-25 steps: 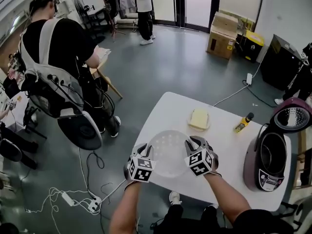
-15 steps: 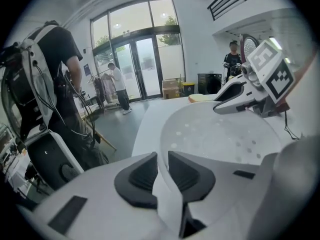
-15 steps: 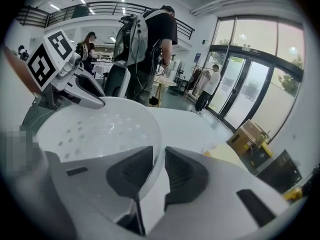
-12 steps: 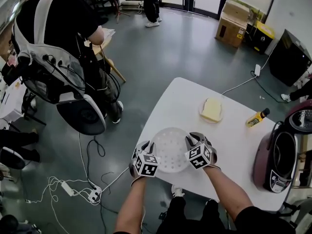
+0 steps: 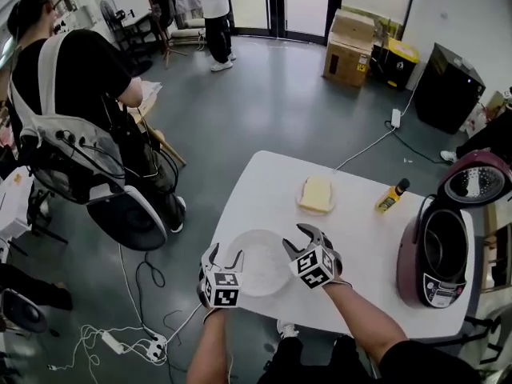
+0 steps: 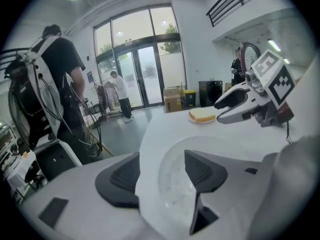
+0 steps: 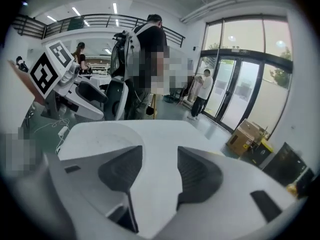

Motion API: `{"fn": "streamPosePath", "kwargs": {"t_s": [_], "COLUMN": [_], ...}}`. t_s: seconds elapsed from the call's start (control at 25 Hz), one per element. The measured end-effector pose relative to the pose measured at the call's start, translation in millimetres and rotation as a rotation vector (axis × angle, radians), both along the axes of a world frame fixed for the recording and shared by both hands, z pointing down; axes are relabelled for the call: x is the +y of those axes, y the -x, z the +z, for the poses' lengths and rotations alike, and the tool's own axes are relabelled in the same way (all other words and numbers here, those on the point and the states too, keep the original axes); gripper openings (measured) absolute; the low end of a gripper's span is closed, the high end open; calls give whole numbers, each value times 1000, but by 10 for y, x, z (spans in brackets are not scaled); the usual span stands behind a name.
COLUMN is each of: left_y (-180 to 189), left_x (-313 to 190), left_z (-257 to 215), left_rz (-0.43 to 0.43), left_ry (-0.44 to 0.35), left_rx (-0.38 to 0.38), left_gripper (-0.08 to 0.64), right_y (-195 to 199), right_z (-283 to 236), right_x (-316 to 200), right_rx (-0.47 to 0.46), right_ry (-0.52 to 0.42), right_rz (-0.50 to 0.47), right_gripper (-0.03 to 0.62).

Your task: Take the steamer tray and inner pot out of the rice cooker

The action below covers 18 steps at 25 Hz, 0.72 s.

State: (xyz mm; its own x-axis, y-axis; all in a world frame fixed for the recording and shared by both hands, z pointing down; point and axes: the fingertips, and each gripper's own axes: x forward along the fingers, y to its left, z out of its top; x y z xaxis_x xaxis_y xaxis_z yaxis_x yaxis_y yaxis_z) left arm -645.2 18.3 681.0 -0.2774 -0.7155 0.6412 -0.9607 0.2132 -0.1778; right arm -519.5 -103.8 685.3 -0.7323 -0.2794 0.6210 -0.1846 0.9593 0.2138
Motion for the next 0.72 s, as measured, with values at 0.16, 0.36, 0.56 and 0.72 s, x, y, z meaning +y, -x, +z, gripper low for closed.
{"fn": "streamPosePath", "kwargs": {"t_s": [0.16,0.36,0.56,0.72], "left_y": [-291,-1026,-1892,-2604], "left_x": [-249,-645,-1097,-1420], "left_z": [-716,-1406,-1649,-1724], "left_rz": [21,118,236,327], "left_ry": [-121,-239,-269,-278], "left_rx": [19,34,87,149], "left_gripper": [337,322,318,310], "right_y": [-374,-1153,-2032,-2758], "right_z": [-840,-1607,-1915,-2033], "right_x": [-84,-255,-478,-700], "right_rx": [-99,-157,-154,-140], "right_ry": [-42,-110,-154,-158], "right_rz": [32,80,169,259], "right_gripper": [215,216,242,242]}}
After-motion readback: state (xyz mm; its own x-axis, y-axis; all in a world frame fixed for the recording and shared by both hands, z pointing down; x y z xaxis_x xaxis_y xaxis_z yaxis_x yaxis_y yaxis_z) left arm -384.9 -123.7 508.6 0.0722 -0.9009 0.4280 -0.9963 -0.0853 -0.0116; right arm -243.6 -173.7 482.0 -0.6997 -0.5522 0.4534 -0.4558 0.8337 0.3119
